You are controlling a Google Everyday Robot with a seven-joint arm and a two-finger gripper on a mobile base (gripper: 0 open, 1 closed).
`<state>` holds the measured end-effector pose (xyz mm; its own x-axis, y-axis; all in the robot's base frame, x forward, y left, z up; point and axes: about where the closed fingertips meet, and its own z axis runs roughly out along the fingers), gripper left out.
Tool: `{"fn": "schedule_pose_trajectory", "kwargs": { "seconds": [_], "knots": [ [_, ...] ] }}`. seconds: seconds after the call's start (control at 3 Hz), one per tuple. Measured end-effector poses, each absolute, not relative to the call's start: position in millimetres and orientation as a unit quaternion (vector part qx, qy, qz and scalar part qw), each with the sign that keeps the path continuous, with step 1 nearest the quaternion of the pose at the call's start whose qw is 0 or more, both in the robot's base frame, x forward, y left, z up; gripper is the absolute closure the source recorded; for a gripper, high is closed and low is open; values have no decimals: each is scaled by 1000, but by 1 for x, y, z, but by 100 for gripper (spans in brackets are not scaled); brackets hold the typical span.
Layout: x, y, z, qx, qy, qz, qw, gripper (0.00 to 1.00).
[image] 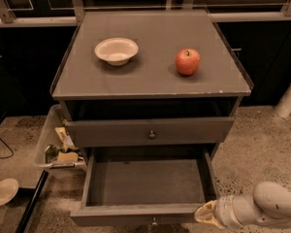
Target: Close middle drawer
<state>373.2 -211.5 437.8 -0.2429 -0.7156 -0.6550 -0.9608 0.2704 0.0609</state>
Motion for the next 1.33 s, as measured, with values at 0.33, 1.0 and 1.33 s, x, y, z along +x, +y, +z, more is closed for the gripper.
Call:
{"fn": "schedule_pose_trajectory", "kwargs": {
  "seconds": [0.33, 1.0, 1.33],
  "knots": [
    [365, -203, 429, -568, 741, 236, 269, 100],
    [361, -196, 421, -576, 732, 235, 278, 81],
    [361, -196, 421, -576, 732, 235, 278, 58]
  ]
}}
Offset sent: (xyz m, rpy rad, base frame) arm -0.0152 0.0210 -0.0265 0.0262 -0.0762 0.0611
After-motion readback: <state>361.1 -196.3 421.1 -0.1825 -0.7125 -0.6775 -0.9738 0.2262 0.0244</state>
